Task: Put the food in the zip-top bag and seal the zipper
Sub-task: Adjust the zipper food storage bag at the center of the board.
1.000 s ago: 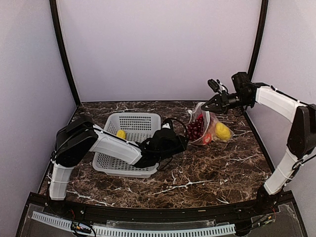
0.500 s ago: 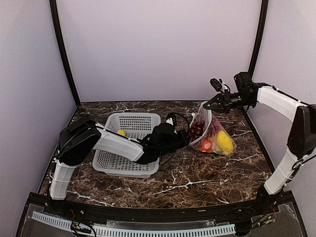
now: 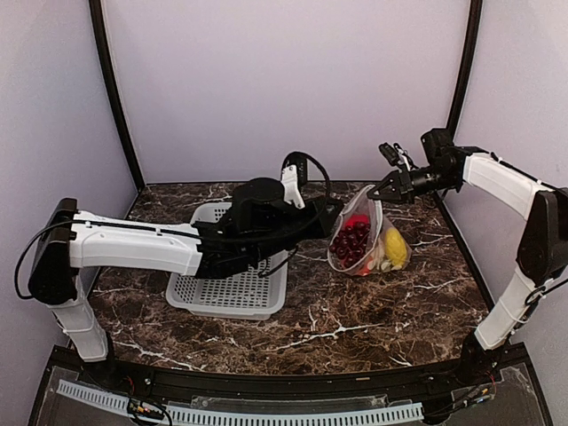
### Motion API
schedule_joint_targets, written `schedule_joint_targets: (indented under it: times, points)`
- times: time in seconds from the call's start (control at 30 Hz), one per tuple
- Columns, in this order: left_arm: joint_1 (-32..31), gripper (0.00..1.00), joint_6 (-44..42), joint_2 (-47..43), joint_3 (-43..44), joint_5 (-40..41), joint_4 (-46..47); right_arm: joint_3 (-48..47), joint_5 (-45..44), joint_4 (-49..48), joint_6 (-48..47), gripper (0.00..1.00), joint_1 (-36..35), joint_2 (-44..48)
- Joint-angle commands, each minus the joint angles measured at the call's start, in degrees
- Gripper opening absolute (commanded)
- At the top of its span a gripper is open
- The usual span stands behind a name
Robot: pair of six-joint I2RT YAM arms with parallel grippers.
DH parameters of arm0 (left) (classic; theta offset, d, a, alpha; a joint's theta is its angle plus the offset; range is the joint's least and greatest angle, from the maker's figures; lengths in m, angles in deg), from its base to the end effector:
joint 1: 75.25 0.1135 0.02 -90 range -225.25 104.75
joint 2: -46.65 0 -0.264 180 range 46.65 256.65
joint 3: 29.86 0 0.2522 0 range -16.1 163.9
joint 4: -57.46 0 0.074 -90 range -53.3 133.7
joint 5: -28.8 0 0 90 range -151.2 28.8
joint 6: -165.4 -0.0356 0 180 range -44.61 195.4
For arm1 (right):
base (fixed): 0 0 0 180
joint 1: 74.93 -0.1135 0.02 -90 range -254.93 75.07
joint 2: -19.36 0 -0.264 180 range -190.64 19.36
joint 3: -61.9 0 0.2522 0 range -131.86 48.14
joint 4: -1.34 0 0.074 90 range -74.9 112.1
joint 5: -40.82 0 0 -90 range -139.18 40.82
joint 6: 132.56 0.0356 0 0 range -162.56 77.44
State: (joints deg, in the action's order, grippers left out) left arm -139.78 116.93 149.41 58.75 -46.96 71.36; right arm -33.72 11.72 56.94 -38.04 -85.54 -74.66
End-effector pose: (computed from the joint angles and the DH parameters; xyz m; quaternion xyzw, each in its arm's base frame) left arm 0.1934 -0.3857 0.3089 0.0545 0.7065 -0.5065 0.4912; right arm 0.3327 0.0940 0.3100 -0.1999 0.8104 0.5129 0.2006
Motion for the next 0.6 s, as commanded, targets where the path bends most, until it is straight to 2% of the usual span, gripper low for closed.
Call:
schedule_joint_targets:
  times: [0.0,0.07,0.13,0.2,0.3,0.47,0.57]
  points:
    - [-0.4,0.01,-6.6,-3.8,1.2,3.5,-8.0,-3.8,-1.1,0.8,-1.6,0.00,0.2,2.1]
    - [-0.3,0.04,-7.1,-2.5,4.2,3.7,-13.4,-4.1,0.5,0.8,-1.1,0.00,0.2,2.0]
    - [-0.2,0.19,-6.4,-0.8,5.4,3.8,-15.6,-4.3,2.3,1.0,-0.9,0.00,0.3,1.8]
    - [-0.3,0.25,-4.0,-0.2,3.6,4.4,-16.0,-4.4,4.9,1.6,-0.9,0.00,0.2,1.9]
    - [-0.3,0.28,-0.7,-0.8,1.0,7.6,-17.8,-3.8,6.7,1.9,-1.1,0.00,0.2,2.6]
    - [-0.3,0.49,3.6,1.7,1.5,7.1,-23.8,-2.4,7.6,0.5,-0.5,0.00,0.2,4.0]
    - [-0.3,0.55,4.7,3.9,2.9,6.2,-25.0,-2.1,8.0,0.1,-0.2,0.00,0.2,3.8]
